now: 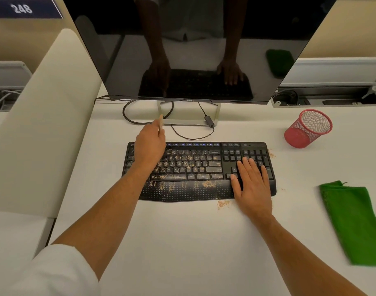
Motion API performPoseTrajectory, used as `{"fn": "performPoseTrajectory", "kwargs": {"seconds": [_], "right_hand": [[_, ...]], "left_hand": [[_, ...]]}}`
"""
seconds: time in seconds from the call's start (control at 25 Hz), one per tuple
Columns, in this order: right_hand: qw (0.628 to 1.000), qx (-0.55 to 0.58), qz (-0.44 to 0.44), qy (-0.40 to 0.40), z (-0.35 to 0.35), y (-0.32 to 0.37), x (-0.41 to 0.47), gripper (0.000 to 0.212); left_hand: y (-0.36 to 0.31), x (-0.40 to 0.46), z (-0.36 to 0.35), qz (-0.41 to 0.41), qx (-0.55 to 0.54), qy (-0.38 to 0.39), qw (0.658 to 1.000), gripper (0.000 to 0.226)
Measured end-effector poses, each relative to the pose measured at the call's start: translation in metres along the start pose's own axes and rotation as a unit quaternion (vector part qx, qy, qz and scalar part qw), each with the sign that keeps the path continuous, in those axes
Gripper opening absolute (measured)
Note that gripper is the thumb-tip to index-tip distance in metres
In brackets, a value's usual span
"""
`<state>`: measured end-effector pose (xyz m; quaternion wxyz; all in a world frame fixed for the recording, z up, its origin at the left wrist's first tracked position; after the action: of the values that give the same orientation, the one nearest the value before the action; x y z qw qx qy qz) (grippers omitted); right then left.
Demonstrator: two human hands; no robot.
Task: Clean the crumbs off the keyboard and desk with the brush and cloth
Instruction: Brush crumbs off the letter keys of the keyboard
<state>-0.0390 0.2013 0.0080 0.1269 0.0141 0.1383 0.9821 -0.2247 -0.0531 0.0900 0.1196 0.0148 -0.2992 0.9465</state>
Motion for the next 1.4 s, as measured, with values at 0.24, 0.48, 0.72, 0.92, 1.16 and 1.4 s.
{"fn": "performPoseTrajectory", "kwargs": {"seconds": [0.24, 0.48, 0.72, 0.92, 1.16, 1.4], "right_hand": [[1.000, 0.001, 0.001, -0.004, 0.000, 0.000, 0.000, 0.063], [1.000, 0.006, 0.001, -0.004, 0.000, 0.000, 0.000, 0.063], [1.000, 0.002, 0.001, -0.005, 0.000, 0.001, 0.000, 0.062], [1.000, 0.005, 0.001, -0.001, 0.001, 0.001, 0.000, 0.066], [1.000, 0.007, -0.003, 0.007, 0.001, 0.001, 0.000, 0.072], [1.000, 0.013, -0.002, 0.001, 0.002, 0.003, -0.001, 0.072]], "left_hand": [[-0.015, 0.001, -0.035, 0.084, -0.257, 0.147, 0.951, 0.011], [-0.011, 0.010, -0.028, 0.075, -0.122, 0.130, 0.981, 0.023], [0.009, 0.013, -0.002, 0.064, 0.062, 0.092, 0.992, 0.031], [0.003, 0.012, 0.004, 0.080, -0.112, 0.082, 0.987, 0.024], [0.003, -0.010, -0.014, -0.001, -0.136, 0.173, 0.975, 0.016], [0.037, -0.006, 0.013, -0.041, -0.048, 0.192, 0.979, 0.019]]}}
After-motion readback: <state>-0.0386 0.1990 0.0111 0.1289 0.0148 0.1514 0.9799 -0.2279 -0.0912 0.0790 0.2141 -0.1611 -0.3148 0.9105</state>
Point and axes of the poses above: each hand's wrist, its own x-axis towards the middle knuckle, its own z-axis out of the back of the hand, y = z × x, the point moved 4 cm from there along x, towards the middle knuckle, and after that the axes turned 9 degrees about y, right-handed, at the moved point
